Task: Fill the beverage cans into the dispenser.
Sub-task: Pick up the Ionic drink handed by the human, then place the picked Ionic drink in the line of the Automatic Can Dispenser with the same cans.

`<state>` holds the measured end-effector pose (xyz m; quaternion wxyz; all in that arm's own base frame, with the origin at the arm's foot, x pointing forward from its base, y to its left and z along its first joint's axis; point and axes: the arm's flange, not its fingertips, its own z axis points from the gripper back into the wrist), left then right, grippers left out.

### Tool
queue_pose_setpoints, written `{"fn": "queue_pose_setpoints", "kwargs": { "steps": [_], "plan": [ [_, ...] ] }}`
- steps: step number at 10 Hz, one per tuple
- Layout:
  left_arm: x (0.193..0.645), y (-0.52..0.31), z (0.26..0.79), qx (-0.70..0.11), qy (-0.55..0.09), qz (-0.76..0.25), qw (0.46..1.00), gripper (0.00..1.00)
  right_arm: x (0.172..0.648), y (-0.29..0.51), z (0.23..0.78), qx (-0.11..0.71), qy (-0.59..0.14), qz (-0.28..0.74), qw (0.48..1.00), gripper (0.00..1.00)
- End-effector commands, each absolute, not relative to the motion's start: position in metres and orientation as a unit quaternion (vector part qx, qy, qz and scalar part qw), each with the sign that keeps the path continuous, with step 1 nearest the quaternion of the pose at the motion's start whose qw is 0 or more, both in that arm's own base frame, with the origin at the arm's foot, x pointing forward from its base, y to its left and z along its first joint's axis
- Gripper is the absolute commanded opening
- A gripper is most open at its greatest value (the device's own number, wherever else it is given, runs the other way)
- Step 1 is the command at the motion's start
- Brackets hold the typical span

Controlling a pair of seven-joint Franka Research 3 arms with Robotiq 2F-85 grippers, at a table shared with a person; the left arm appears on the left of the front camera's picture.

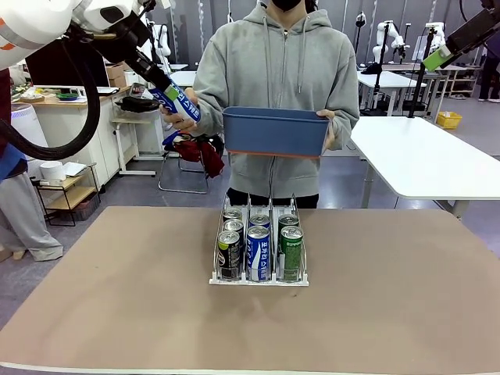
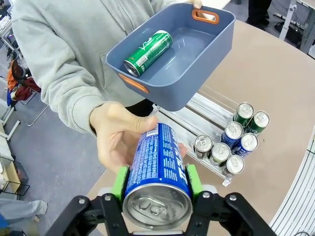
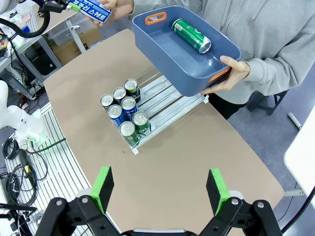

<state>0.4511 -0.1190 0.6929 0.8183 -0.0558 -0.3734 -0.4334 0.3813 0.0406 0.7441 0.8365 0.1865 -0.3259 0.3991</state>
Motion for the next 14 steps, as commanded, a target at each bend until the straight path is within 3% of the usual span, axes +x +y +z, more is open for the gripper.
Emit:
{"fn": "queue_pose_setpoints", "kwargs": {
  "steps": [1, 14],
  "plan": [
    [0.4506, -0.1163, 0.6939, -0.061, -0.376, -0.434, 0.816, 0.00, 0.3813, 0.0423, 0.7428, 0.186, -0.324, 0.400, 0.837, 1.00],
    [0.4506, -0.1163, 0.6939, -0.061, -0.376, -0.434, 0.816, 0.00, 0.3813, 0.0423, 0.7428, 0.186, -0.324, 0.400, 0.837, 1.00]
  ]
}}
